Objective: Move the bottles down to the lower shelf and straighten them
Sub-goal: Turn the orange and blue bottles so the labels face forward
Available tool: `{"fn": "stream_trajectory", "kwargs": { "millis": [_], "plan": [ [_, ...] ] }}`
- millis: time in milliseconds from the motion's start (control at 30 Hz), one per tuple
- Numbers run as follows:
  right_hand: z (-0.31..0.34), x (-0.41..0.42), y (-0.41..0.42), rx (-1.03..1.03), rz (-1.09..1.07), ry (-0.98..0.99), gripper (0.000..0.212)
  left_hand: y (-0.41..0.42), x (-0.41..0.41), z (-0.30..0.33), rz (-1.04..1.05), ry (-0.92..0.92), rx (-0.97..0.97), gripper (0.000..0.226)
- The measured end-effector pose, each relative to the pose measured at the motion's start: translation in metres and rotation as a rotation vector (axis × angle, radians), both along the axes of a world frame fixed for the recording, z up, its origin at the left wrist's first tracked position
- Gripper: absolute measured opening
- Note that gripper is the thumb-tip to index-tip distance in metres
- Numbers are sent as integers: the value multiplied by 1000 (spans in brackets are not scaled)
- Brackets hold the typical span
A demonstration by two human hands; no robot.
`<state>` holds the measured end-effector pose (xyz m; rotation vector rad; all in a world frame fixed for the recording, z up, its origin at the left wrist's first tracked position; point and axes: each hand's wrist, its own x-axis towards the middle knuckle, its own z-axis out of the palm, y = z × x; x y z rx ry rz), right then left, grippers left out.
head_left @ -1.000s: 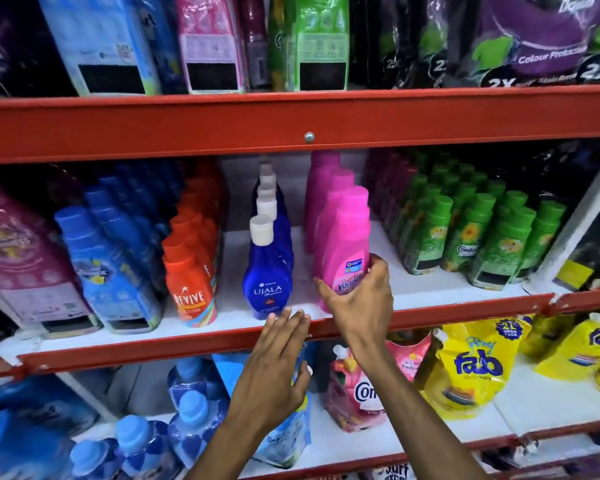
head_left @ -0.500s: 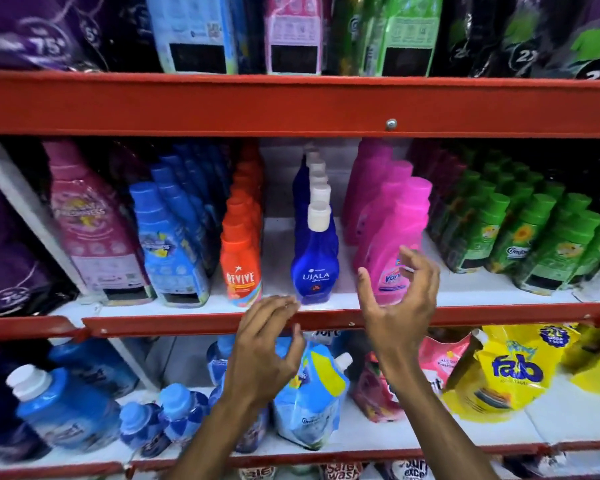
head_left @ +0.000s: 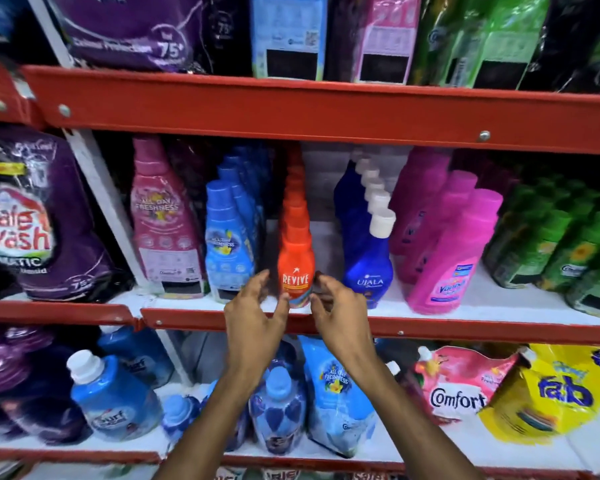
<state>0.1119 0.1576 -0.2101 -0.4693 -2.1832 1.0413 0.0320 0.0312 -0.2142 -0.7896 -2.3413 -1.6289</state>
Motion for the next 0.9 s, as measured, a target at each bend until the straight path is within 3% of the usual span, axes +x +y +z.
{"fn": "stream_trajectory", "kwargs": {
  "millis": [200,900],
  "plan": [
    [-2,-12,11,-18,-21,-105,29,9,-10,5,-101,22,-47,30],
    [-2,-15,14,-56,25,-114,26,10,-12,-2,-87,4,15,30]
  ]
}}
